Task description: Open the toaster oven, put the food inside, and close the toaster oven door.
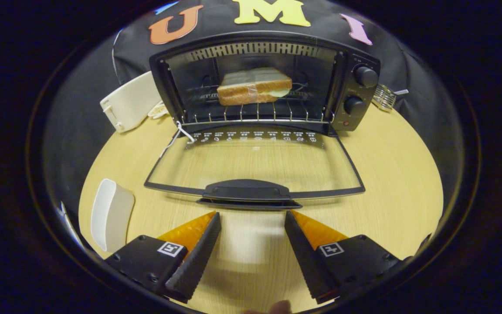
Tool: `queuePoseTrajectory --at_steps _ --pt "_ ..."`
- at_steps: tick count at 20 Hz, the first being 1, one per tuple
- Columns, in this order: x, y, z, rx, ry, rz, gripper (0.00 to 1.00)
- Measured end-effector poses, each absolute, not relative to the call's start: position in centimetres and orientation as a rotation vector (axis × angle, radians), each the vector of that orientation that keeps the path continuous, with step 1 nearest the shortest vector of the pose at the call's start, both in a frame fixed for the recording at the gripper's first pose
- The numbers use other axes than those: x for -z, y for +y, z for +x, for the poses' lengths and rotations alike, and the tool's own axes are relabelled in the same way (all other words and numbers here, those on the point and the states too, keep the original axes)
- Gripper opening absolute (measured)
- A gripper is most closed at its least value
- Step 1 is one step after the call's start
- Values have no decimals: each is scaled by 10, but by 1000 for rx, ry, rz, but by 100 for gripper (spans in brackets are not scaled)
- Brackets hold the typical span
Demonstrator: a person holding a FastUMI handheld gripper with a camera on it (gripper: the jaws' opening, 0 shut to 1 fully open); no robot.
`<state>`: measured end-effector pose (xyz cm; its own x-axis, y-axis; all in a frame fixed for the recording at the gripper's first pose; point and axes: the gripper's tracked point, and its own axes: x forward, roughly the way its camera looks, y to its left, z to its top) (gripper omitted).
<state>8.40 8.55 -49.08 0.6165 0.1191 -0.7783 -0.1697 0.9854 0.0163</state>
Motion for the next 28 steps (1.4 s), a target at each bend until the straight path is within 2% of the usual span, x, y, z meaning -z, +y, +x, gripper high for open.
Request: queuePoseTrajectory --at_steps 5,14,23,28 --pt "483 85 83 -149 877 -35 98" --pt "410 88 102 -158 748 -48 98" --pt "304 96 149 -168 525 -74 98" --pt "194 90 135 -181 360 -63 98"
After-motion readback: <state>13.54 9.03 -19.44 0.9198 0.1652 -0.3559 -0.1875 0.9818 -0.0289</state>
